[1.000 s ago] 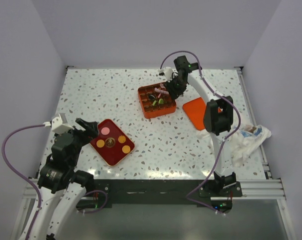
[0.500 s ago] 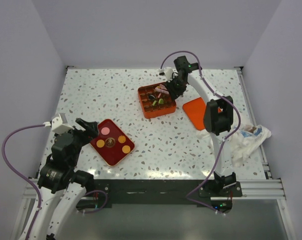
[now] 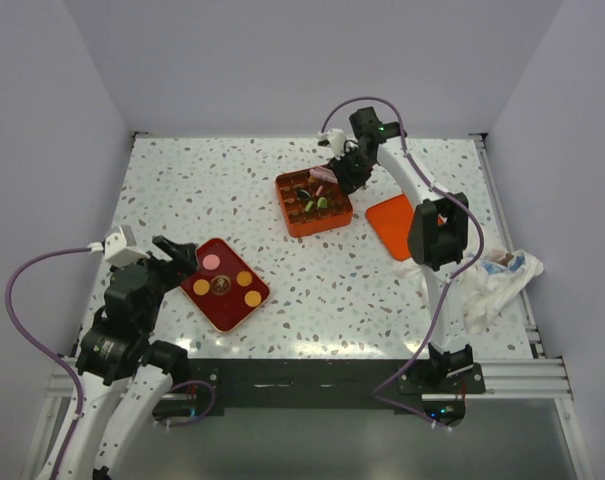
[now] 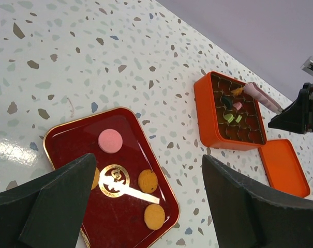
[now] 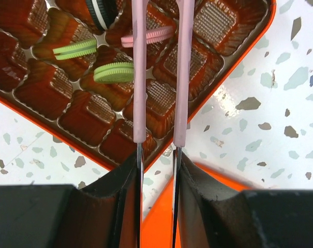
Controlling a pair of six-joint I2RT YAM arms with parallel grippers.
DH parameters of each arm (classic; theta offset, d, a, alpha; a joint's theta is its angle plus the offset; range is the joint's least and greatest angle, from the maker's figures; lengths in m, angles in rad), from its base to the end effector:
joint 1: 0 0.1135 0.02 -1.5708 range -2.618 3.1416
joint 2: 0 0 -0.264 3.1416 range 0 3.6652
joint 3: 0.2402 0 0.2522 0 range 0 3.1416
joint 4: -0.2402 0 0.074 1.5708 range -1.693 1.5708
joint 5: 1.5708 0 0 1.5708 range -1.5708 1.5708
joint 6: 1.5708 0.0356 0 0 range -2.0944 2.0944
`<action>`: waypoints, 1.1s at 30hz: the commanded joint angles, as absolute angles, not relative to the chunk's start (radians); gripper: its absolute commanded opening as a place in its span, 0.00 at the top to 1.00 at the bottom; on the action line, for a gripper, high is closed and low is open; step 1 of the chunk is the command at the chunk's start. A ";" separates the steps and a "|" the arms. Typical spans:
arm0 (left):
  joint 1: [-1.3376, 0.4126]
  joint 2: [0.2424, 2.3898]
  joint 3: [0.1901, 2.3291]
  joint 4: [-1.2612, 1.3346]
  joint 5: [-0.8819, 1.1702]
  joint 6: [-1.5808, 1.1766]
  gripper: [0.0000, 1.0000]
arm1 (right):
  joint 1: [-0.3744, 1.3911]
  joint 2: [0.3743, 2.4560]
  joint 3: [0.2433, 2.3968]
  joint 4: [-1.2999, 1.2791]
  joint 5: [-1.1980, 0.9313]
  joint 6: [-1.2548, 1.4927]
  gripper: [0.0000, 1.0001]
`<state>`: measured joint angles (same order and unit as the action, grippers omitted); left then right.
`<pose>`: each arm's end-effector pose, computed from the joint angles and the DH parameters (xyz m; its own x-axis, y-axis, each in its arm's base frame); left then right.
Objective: Pack the cookies
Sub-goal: Place the fake cookies in the packing box, then pick up the fake cookies from the plate.
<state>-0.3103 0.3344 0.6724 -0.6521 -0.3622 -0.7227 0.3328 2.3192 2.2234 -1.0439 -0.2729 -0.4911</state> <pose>0.0837 -0.0136 0.3048 -0.1973 -0.5863 -0.7857 -0.2211 0.8074 -0.5469 0.4642 0.1706 0.2449 -0.5586 -0.6736 -0.4840 -0.7762 0.6302 0.0189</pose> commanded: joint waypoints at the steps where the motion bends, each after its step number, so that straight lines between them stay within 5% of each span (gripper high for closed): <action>1: -0.314 0.345 0.695 -0.612 -0.356 -0.723 0.12 | 0.334 2.315 2.286 -1.055 -0.321 -0.522 0.75; 17: -0.314 0.360 0.695 -0.601 -0.351 -0.715 0.12 | 0.386 2.185 2.211 -1.072 -0.532 -0.627 0.75; 24: -0.314 0.345 0.696 -0.615 -0.362 -0.718 0.12 | 0.653 1.922 1.774 -0.981 -0.603 -0.864 0.73; 33: -0.313 0.278 0.703 -0.678 -0.385 -0.744 0.12 | 0.892 2.022 1.794 -0.868 -0.370 -0.733 0.71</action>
<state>-0.3103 0.3065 0.6727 -0.6689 -0.3630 -0.7235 0.8677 1.9671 1.7439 -0.9737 -0.5041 -0.7998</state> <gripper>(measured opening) 0.883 0.288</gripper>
